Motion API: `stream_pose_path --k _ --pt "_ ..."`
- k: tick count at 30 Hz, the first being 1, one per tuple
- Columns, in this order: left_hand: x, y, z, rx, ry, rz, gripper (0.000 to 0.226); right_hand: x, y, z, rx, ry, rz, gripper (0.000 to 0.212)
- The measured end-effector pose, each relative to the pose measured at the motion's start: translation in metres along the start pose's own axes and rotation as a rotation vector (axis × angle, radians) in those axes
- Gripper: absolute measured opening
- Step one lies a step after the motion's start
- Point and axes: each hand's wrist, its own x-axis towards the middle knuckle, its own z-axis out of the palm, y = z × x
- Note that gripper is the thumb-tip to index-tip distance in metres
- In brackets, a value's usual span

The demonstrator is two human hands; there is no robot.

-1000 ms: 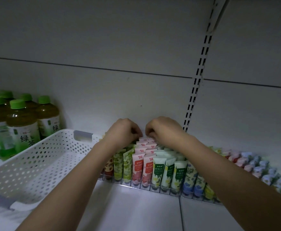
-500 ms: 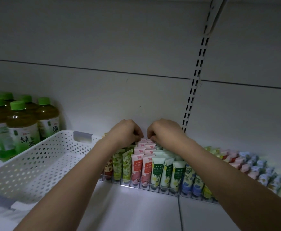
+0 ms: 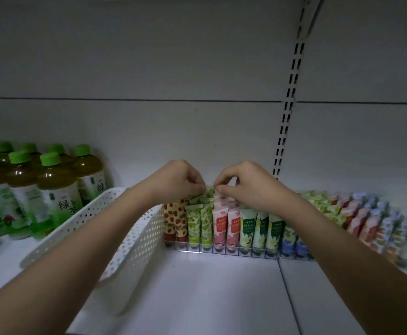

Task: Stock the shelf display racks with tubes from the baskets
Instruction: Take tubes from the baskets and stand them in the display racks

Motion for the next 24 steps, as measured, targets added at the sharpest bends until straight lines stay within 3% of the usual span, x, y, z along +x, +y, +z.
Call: stream_pose_path --k 12,24 --pt "-0.018 -0.030 0.012 0.054 -0.029 0.187 0.011 -0.006 -0.015 0.030 -0.118 -0.033 0.098 0.020" --pt "-0.022 -0.034 0.018 -0.025 0.012 0.162 0.011 -0.001 -0.016 0.043 -0.179 0.024 0.076 0.004"
